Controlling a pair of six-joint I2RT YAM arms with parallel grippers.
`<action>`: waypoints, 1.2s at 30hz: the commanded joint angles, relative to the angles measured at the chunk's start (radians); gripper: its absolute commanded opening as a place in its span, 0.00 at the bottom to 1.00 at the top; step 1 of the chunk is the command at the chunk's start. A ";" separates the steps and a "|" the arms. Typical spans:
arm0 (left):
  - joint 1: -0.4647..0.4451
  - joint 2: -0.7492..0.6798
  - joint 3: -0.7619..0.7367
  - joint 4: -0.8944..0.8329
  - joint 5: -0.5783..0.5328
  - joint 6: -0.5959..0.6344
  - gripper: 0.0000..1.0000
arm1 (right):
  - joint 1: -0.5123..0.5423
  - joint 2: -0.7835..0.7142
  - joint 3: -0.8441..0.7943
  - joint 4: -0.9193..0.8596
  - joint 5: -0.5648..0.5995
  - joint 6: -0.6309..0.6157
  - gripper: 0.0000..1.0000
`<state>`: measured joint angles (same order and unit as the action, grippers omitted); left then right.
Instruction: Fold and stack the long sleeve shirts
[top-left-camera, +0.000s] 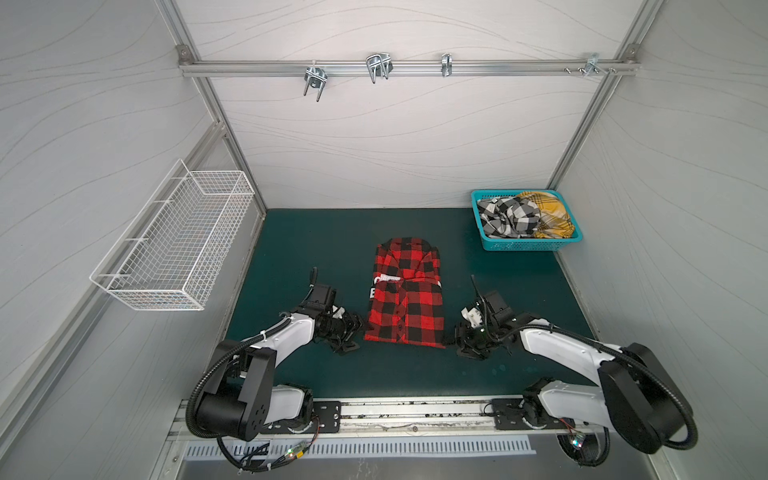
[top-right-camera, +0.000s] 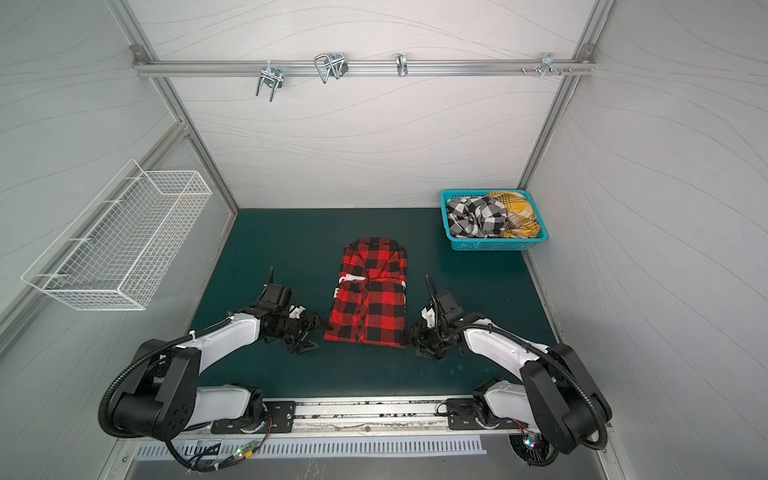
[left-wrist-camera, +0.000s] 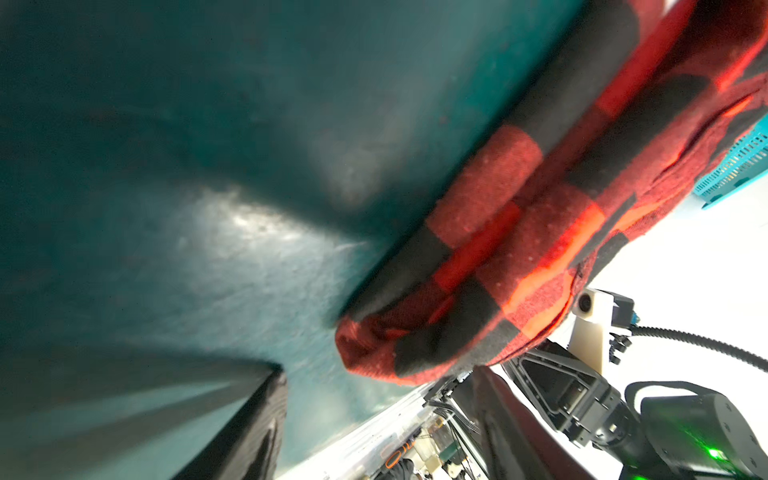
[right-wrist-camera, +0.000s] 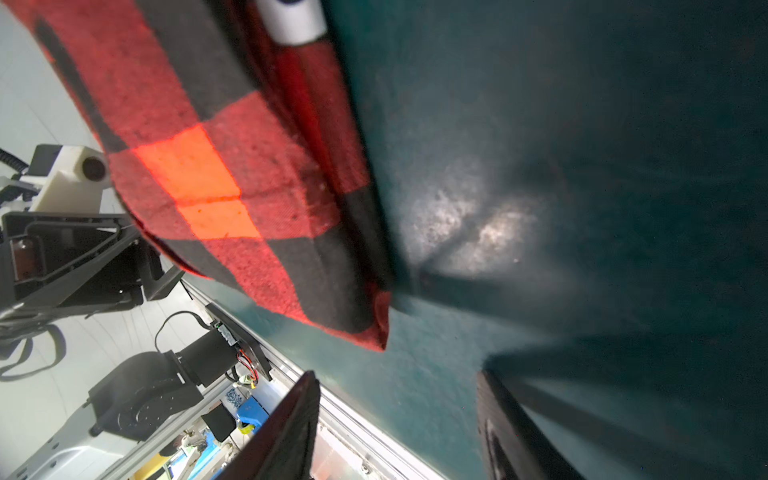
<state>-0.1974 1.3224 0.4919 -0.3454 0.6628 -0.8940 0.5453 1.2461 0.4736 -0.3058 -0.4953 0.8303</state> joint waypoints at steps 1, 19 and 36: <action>0.006 0.045 -0.003 -0.010 -0.108 0.033 0.69 | -0.011 0.030 0.034 0.005 0.020 0.001 0.59; 0.022 0.003 0.201 -0.131 -0.062 0.025 0.44 | -0.011 0.001 0.249 -0.220 0.104 -0.089 0.41; -0.097 0.253 0.174 0.011 -0.111 -0.026 0.19 | -0.004 0.337 0.255 0.013 -0.077 -0.076 0.09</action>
<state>-0.2901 1.5490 0.7006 -0.3771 0.5743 -0.9062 0.5407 1.5406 0.7532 -0.3550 -0.5255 0.7391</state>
